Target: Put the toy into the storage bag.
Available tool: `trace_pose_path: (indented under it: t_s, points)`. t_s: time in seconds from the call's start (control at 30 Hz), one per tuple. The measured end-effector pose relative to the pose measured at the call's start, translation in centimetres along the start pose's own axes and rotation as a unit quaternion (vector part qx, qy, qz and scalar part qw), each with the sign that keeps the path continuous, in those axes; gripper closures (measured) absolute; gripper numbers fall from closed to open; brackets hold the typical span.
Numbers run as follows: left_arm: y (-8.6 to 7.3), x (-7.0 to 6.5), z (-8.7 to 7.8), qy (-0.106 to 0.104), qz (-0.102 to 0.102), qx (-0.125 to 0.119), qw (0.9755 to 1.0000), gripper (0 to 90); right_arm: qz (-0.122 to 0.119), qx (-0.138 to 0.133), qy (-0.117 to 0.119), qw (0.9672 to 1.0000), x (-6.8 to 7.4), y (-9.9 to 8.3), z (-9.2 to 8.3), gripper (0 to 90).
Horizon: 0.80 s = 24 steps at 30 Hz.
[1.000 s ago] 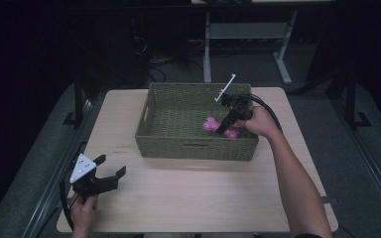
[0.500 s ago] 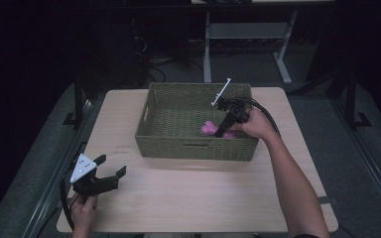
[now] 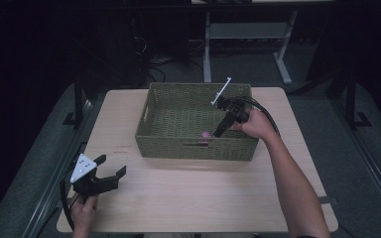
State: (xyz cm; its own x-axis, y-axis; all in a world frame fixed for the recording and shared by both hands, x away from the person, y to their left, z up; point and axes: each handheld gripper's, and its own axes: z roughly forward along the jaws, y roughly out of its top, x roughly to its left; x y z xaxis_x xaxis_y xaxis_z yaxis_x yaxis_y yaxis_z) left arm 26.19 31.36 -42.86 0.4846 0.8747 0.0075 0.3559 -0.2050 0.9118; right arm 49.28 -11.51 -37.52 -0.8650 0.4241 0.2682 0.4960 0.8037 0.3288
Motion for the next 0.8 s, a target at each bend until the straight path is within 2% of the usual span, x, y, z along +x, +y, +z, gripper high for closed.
trace_pose_path:
  t_s: [0.3, 0.37, 0.8]
  points:
    - [0.0, 0.0, 0.0, -0.002, -0.001, 0.0, 1.0, 13.3, 0.002, -0.017, -0.012, 0.9998, 0.4, -0.6, -1.0, 43.3]
    - [0.0, -0.1, 0.0, -0.002, 0.004, 0.0, 1.0, 13.3, 0.003, -0.02, -0.013, 0.9997, 0.6, -0.7, -1.3, 43.1]
    - [0.0, -0.2, 0.0, 0.0, 0.004, 0.003, 1.0, 13.3, -0.001, -0.053, -0.03, 0.9981, 2.2, -1.9, -4.4, 36.3]
